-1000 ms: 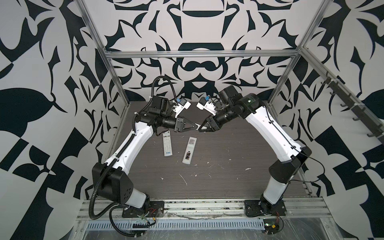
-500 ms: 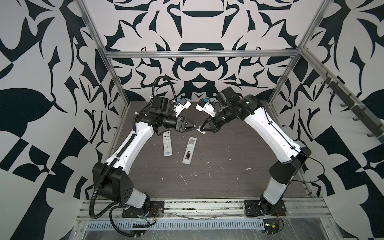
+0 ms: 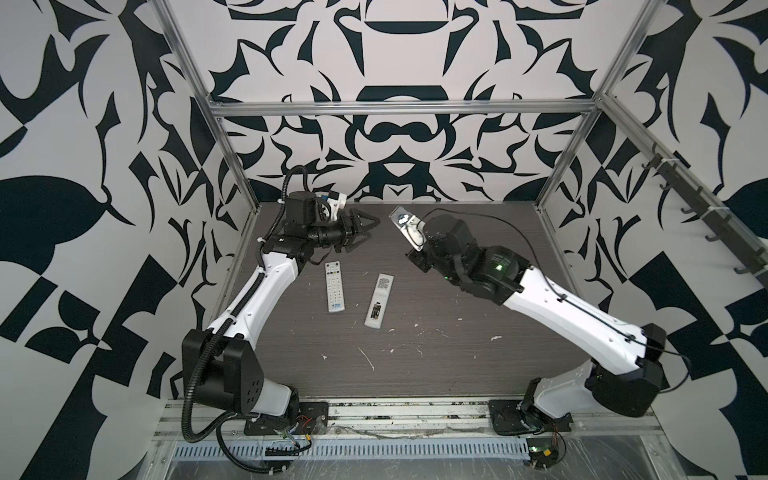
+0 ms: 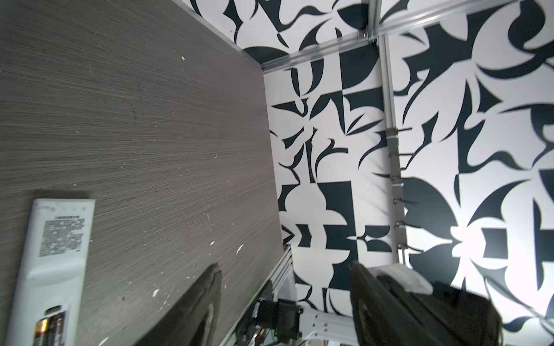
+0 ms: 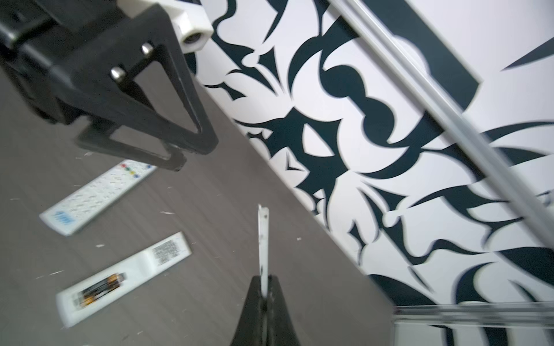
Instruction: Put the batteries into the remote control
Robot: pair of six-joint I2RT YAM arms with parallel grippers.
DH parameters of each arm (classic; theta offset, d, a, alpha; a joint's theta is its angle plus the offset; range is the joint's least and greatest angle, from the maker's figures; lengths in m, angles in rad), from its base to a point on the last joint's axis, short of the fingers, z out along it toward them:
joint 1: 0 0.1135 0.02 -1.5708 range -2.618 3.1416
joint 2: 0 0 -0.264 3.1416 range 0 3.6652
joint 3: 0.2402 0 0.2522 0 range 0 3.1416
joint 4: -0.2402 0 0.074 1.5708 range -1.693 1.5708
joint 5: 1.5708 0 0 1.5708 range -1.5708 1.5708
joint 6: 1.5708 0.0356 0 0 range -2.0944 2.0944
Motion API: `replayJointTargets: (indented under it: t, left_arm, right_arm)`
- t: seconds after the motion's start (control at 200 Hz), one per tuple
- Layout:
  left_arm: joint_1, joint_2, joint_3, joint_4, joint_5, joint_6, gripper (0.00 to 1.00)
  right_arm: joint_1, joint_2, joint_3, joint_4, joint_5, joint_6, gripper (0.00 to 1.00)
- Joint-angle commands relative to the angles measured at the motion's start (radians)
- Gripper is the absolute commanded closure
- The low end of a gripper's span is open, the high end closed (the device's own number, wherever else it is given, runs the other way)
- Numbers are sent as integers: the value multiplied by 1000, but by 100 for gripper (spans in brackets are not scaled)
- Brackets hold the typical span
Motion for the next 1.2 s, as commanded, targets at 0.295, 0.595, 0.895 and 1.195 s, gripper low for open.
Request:
replayJointTargets:
  t: [0.295,0.595,0.895,1.195]
  left_arm:
    - [190,-107,-43,-244,-138,73,34]
    - [191,-147,-104,-220,-162,114,34]
    - [192,-204,-132,-264,-186,187,34]
    - [191,-229,-159,-272,-201,201,34]
  right_arm:
    - [-7,142,-181,-122,389,219,100]
    - [-31,295,-270,-377,236,657,100]
    - [-64,436,-274,-393,139,816,100]
    - [-73,543,-240,-414,101,860,100]
